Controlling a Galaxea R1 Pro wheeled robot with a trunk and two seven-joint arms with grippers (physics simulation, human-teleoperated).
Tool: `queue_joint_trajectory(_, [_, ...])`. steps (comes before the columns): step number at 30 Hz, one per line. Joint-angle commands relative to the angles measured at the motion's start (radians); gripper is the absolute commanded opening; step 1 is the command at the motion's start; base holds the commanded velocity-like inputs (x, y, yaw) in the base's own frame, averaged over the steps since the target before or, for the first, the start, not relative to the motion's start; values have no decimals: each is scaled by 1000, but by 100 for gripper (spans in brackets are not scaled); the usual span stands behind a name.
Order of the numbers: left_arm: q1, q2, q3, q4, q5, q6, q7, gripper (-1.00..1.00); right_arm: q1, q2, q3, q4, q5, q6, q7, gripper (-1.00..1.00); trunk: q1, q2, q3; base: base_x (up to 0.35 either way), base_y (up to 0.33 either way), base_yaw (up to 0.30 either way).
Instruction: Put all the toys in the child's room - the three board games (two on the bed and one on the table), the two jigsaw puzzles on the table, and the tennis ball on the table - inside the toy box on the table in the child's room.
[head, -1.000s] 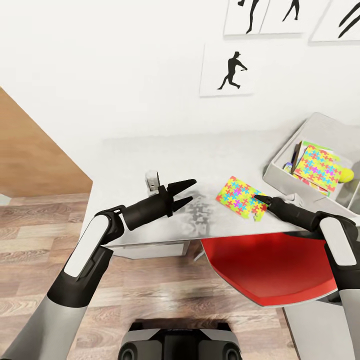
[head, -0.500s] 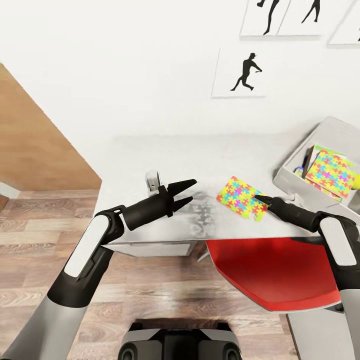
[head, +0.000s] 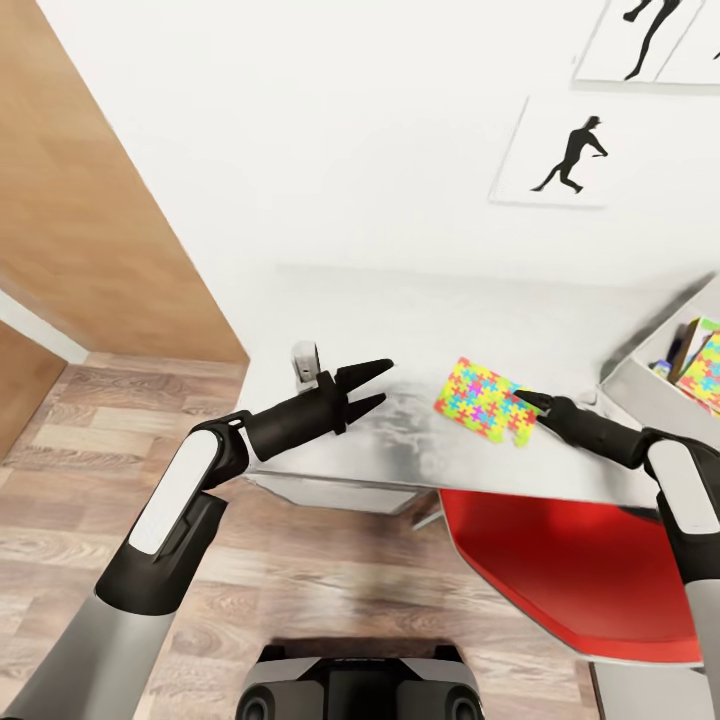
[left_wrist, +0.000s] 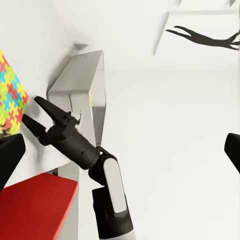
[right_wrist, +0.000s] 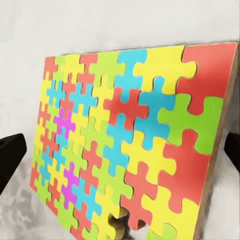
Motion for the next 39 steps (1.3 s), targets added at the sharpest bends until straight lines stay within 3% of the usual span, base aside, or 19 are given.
queue_joint_trajectory(1, [-1, 0, -1, 0, 10, 1, 10, 100, 1, 0, 35, 17, 20, 3, 11, 100, 1, -1, -1, 0, 0, 280])
queue_joint_trajectory(29, [-1, 1, -1, 0, 10, 1, 10, 100, 5, -9, 27, 8, 17, 18, 34, 100, 1, -1, -1, 0, 0, 280])
queue_joint_trajectory(39, [12, 2, 4, -1, 9, -8, 2, 100, 5, -8, 28, 7, 17, 41, 35, 100, 1, -1, -1, 0, 0, 109])
